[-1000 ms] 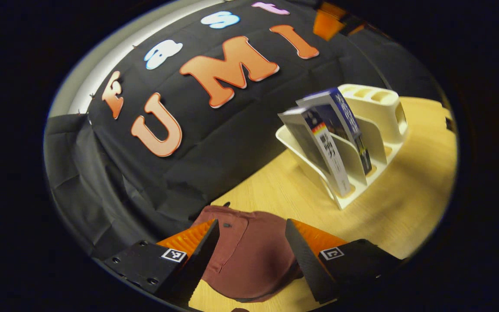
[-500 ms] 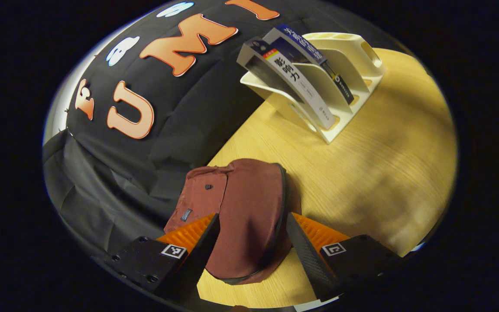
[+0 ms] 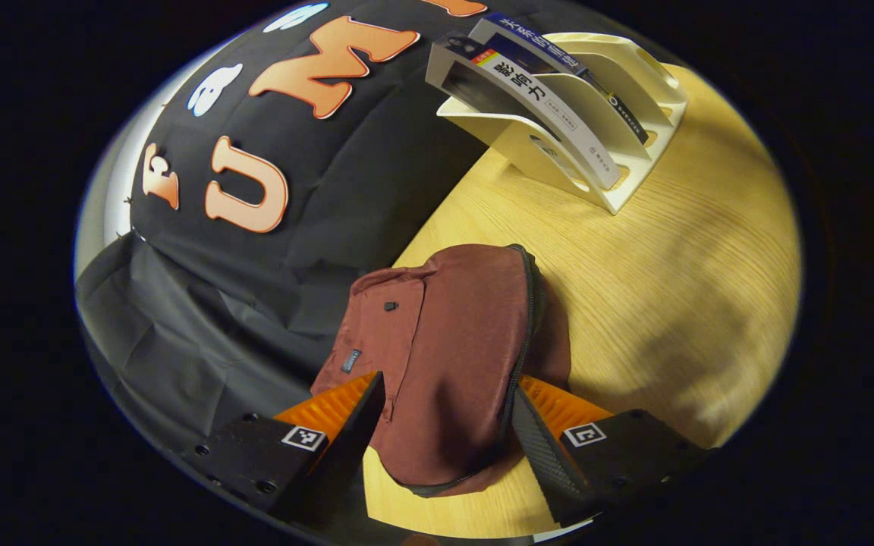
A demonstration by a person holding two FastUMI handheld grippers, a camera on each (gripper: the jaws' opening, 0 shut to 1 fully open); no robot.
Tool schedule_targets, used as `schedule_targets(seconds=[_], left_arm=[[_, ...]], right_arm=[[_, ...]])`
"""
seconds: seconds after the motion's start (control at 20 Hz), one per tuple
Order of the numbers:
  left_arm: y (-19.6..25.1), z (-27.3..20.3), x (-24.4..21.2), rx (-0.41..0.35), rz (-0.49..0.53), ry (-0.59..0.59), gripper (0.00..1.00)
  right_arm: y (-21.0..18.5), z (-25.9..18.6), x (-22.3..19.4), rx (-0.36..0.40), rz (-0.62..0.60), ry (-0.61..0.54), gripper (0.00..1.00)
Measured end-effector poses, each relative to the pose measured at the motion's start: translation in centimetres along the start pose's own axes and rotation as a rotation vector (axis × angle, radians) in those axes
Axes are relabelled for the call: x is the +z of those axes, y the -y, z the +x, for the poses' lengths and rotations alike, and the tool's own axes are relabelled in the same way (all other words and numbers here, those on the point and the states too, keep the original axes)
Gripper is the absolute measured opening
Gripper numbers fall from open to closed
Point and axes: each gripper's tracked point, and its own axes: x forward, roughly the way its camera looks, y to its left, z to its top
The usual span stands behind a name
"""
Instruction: Open the schoolbag, grab two books from the bookshelf and put them into the schoolbag.
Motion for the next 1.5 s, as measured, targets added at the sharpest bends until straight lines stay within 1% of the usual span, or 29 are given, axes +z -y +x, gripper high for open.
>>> schedule_targets(seconds=[0.1, 0.15, 0.3, 0.4, 0.6, 0.7, 0.75, 0.8, 0.85, 0.9, 0.95, 1.0, 1.05, 1.1, 1.15, 1.2, 1.25, 1.3, 1.35, 1.5], left_arm=[[0.2, 0.4, 0.0, 0.013, 0.033, 0.006, 0.97], [0.5, 0.7, -0.3, 0.017, 0.047, -0.013, 0.97], [0.1, 1.7, -0.2, 0.074, 0.09, -0.028, 0.97], [0.0, 2.6, 0.3, 0.096, 0.103, -0.035, 0.96], [0.2, 3.7, -0.4, 0.12, 0.122, -0.062, 0.95], [0.7, 4.3, -0.6, 0.119, 0.12, -0.071, 0.92], [0.9, 4.5, -0.5, 0.115, 0.12, -0.073, 0.83], [1.1, 4.7, -0.3, 0.107, 0.116, -0.068, 0.89], [1.3, 4.5, -0.2, 0.103, 0.11, -0.07, 0.69], [1.3, 4.8, -0.2, 0.093, 0.101, -0.073, 0.63], [1.3, 4.7, -0.5, 0.072, 0.093, -0.084, 0.62], [1.3, 4.8, -0.7, 0.045, 0.08, -0.095, 0.45], [1.2, 4.8, -0.5, 0.037, 0.065, -0.096, 0.33], [0.6, 4.9, -0.3, 0.026, 0.047, -0.1, 0.29], [0.1, 4.9, -0.2, 0.003, 0.025, -0.104, 0.19], [-0.4, 5.1, 0.0, -0.015, 0.001, -0.112, 0.16], [-0.8, 5.1, 0.3, -0.045, -0.026, -0.118, 0.1], [-1.4, 5.1, 0.5, -0.066, -0.051, -0.129, 0.23], [-2.1, 5.1, 0.5, -0.085, -0.077, -0.132, 0.09], [-3.6, 5.2, 1.3, -0.153, -0.13, -0.147, 0.08]], right_arm=[[0.0, 0.0, -0.1, 0.001, -0.005, -0.001, 0.94], [-0.1, 0.1, -0.2, 0.003, -0.006, -0.002, 0.94], [-0.1, 0.1, -0.2, 0.005, -0.011, -0.002, 0.94], [-0.1, 0.3, -0.3, 0.005, -0.019, -0.005, 0.94], [-0.1, 0.3, -0.7, 0.006, -0.025, -0.016, 0.94], [-0.1, 0.4, -0.8, 0.005, -0.029, -0.019, 0.94], [-0.2, 0.4, -0.8, 0.003, -0.031, -0.018, 0.94], [-0.1, 0.4, -0.8, 0.003, -0.032, -0.019, 0.94], [-0.1, 0.5, -0.8, 0.0, -0.035, -0.016, 0.94], [-0.1, 0.5, -0.7, -0.003, -0.04, -0.014, 0.94], [-0.1, 0.5, -0.7, -0.005, -0.044, -0.015, 0.94], [0.0, 0.5, -0.7, -0.007, -0.046, -0.015, 0.94], [-0.1, 0.5, -0.6, -0.009, -0.045, -0.016, 0.94], [0.0, 0.6, -0.4, -0.011, -0.044, -0.015, 0.94], [-0.1, 0.9, -0.4, -0.011, -0.045, -0.018, 0.94], [-0.2, 1.2, -0.3, -0.014, -0.049, -0.022, 0.94], [-0.4, 1.3, -0.4, -0.012, -0.055, -0.03, 0.94], [-0.6, 1.5, -0.4, -0.006, -0.059, -0.037, 0.94], [-0.8, 1.7, -0.4, -0.001, -0.065, -0.046, 0.94], [-1.8, 2.2, -0.6, 0.033, -0.079, -0.095, 0.94]])
